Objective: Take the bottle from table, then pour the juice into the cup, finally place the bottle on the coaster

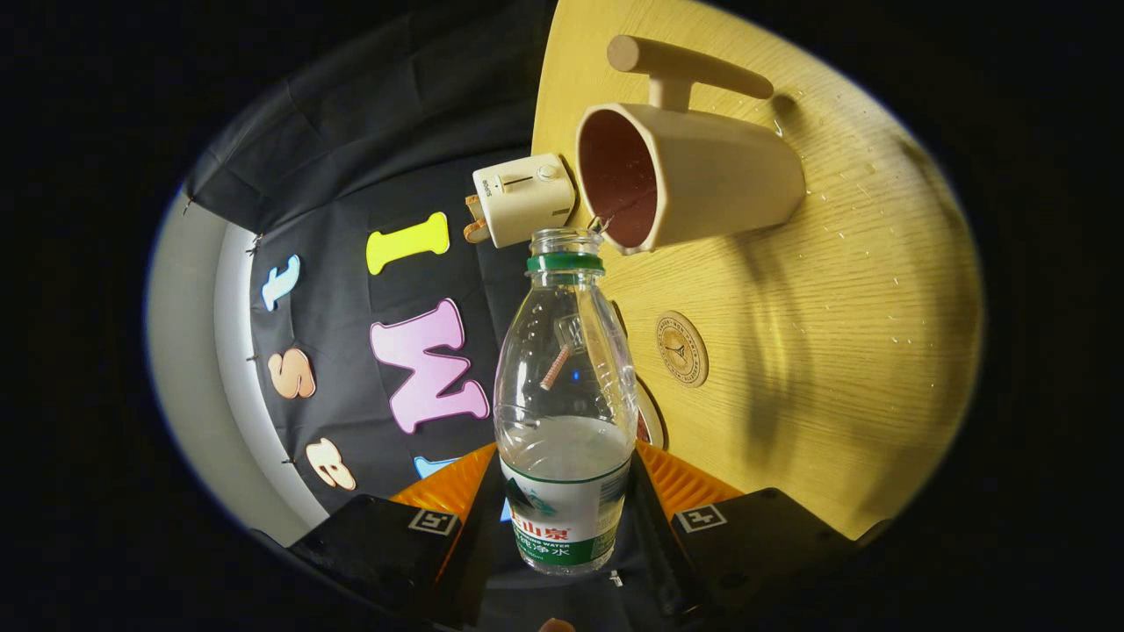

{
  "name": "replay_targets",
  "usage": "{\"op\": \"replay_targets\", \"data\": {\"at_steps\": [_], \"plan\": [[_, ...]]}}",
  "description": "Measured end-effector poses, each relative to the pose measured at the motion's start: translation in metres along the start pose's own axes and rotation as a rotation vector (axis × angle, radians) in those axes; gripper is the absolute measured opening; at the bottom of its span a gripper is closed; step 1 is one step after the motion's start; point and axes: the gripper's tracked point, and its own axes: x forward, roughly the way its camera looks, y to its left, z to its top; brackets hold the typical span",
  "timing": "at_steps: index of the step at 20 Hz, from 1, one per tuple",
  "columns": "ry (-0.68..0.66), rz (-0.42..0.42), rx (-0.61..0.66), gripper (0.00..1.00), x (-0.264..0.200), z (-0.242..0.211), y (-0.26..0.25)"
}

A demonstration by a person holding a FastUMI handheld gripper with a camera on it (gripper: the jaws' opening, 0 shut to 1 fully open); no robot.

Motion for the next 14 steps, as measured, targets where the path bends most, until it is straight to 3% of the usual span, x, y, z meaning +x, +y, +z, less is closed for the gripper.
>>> {"op": "replay_targets", "data": {"at_steps": [14], "plan": [[-0.027,0.035,0.080,0.74,0.000,0.003,0.017]]}}
